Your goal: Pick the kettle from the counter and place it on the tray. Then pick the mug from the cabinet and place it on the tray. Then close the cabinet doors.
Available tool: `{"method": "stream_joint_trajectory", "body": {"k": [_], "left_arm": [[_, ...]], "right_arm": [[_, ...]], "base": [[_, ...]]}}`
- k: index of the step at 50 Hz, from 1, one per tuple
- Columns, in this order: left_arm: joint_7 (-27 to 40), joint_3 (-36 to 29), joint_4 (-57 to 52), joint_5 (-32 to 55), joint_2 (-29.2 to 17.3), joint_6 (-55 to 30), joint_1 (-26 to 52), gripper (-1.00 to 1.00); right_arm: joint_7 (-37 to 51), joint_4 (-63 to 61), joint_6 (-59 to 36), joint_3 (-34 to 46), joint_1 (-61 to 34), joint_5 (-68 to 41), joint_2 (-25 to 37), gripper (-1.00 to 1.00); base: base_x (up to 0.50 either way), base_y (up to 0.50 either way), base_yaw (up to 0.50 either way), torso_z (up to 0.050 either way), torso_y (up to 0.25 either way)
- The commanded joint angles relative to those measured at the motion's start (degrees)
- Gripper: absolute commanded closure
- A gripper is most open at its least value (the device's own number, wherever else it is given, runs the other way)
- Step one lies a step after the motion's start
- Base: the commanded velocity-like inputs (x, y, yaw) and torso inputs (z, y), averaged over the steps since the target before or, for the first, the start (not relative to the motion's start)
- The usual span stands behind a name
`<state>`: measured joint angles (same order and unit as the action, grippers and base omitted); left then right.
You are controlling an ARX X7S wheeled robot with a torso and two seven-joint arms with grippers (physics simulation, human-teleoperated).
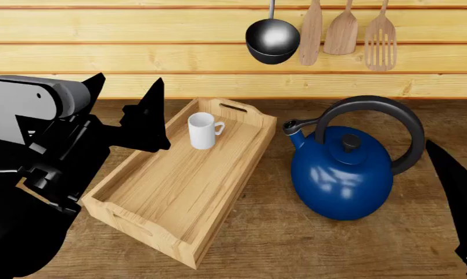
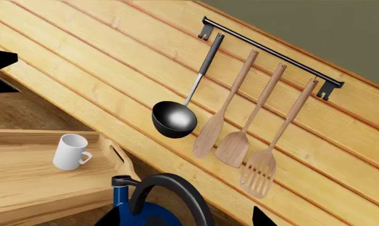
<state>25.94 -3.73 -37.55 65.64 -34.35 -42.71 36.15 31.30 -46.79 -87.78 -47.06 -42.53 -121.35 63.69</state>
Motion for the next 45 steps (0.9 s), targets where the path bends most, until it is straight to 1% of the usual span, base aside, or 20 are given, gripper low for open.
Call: {"method": "stream_joint_trajectory", "body": {"k": [1,5,10,21,36,45], "left_arm": [[-0.1,0.2,0.4,0.4,0.2,0.5,-0.6,-1.00],[-0.7,0.3,0.5,-0.2,0.2,1.2,-1.4,-1.00],[-0.6,0.2,0.7,0.0,0.3,1.2,-1.4,-1.00],[-0.6,0.4,0.7,0.3,0.1,1.4,-1.4,-1.00],[-1.1,0.2,1.5,0.0,0.3,2.1,-1.9,-1.00],[-1.4,0.5,1.7,0.2,0.1,2.4,-2.3,-1.00]], "right_arm": [[-6.7,-1.7,-1.6,4.6,0.3,11.4,-5.2,-1.00],[-10.5,-2.4,-1.3,6.3,1.4,17.9,-7.0,-1.00],[-13.0,-2.8,-0.4,9.1,1.7,22.7,-7.9,-1.00],[-15.1,-3.2,1.6,13.1,2.3,27.2,-8.4,-1.00],[-22.2,-1.2,4.5,18.3,2.7,41.0,-9.4,-1.00],[-23.0,-0.2,6.4,22.6,2.6,44.9,-10.1,-1.00]], "base": [[0.00,0.00,0.00,0.000,0.000],[0.00,0.00,0.00,0.000,0.000],[0.00,0.00,0.00,0.000,0.000],[0.00,0.00,0.00,0.000,0.000],[0.00,0.00,0.00,0.000,0.000],[0.00,0.00,0.00,0.000,0.000]]}}
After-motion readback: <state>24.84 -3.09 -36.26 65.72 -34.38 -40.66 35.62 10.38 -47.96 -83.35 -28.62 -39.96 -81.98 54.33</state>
